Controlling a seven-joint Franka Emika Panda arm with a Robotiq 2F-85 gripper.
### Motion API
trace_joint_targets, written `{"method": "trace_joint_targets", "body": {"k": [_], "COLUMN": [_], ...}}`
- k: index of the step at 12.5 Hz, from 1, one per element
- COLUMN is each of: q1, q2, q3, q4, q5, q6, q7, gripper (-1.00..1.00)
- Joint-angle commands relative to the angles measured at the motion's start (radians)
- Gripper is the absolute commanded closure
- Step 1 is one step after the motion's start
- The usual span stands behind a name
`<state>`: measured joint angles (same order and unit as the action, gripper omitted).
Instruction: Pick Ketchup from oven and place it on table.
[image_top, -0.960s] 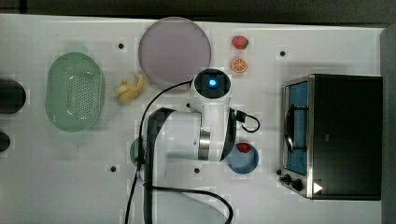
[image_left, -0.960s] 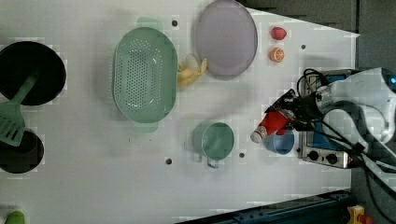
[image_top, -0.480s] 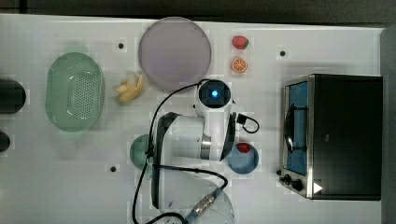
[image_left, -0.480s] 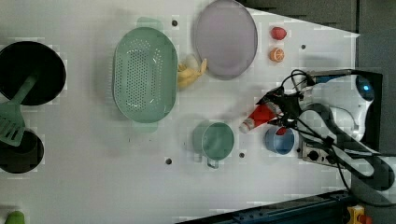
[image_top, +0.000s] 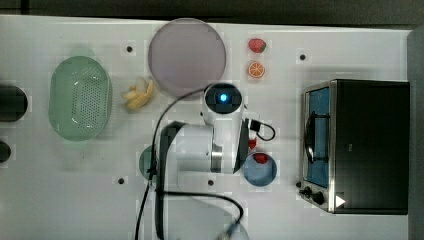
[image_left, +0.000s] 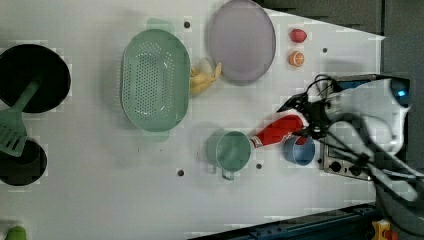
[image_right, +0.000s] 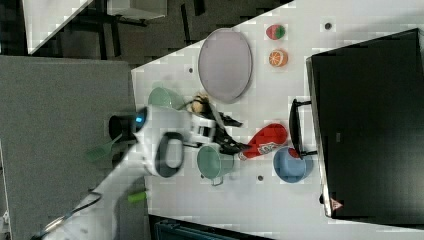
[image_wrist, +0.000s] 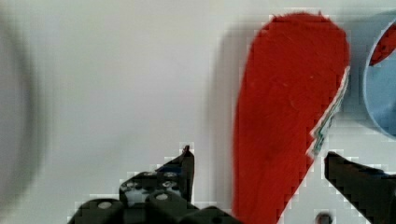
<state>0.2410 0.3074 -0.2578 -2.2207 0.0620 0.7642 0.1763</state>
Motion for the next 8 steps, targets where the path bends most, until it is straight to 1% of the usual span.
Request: {"method": "trace_joint_targets", "body": {"k": [1,4,6,8], "q1": [0.01,0.01,0.008,0.007], "q2": [-0.199,-0.272,-0.277,-0.277], "q3": [-0.025,-0.024,-0.028,-0.031], "q4": [0.171,0.362,0.487,0.58], "q5": [0.012,0.011,0.003,-0.027], "q6": [-0.13,-0.419,-0.582,-0.731], "q7": [0.036,0.036,0.036,0.036], "gripper": [-1.0,-1.0,-1.0,-1.0]}}
